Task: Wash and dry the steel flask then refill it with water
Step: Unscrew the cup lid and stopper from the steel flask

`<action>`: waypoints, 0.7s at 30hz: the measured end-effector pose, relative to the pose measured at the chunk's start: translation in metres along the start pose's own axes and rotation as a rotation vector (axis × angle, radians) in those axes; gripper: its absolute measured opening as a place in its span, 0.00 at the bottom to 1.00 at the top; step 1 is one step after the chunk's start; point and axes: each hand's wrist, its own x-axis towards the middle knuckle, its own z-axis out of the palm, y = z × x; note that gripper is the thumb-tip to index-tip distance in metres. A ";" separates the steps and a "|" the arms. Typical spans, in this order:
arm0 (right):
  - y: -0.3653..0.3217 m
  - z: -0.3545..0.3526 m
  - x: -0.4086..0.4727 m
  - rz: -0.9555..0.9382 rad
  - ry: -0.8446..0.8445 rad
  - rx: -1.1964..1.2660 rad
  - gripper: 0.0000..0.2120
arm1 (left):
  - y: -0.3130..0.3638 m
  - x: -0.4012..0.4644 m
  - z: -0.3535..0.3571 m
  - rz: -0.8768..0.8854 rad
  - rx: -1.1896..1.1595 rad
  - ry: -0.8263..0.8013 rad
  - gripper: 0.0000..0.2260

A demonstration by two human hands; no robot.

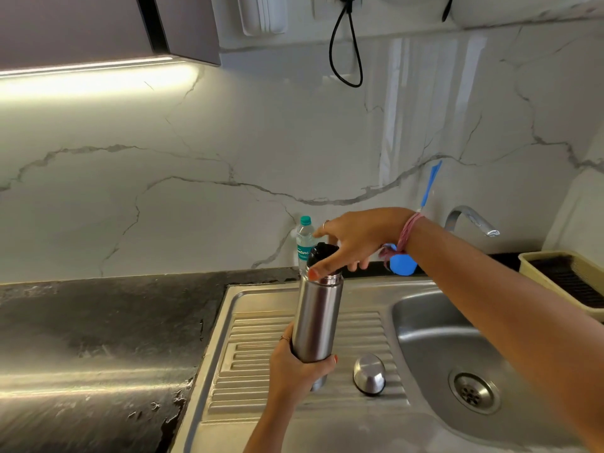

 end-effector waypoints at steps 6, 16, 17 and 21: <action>0.001 -0.002 0.005 -0.198 0.018 -0.013 0.22 | 0.001 0.003 0.002 -0.002 -0.005 -0.003 0.32; 0.004 0.001 0.008 -0.108 -0.025 0.003 0.26 | -0.001 0.003 0.003 0.005 -0.010 0.002 0.32; 0.006 -0.003 0.005 -0.160 -0.045 0.007 0.27 | -0.001 0.003 0.004 0.002 -0.015 0.005 0.33; 0.010 -0.005 0.004 -0.127 -0.108 0.039 0.38 | -0.003 0.003 0.005 -0.007 -0.017 0.000 0.34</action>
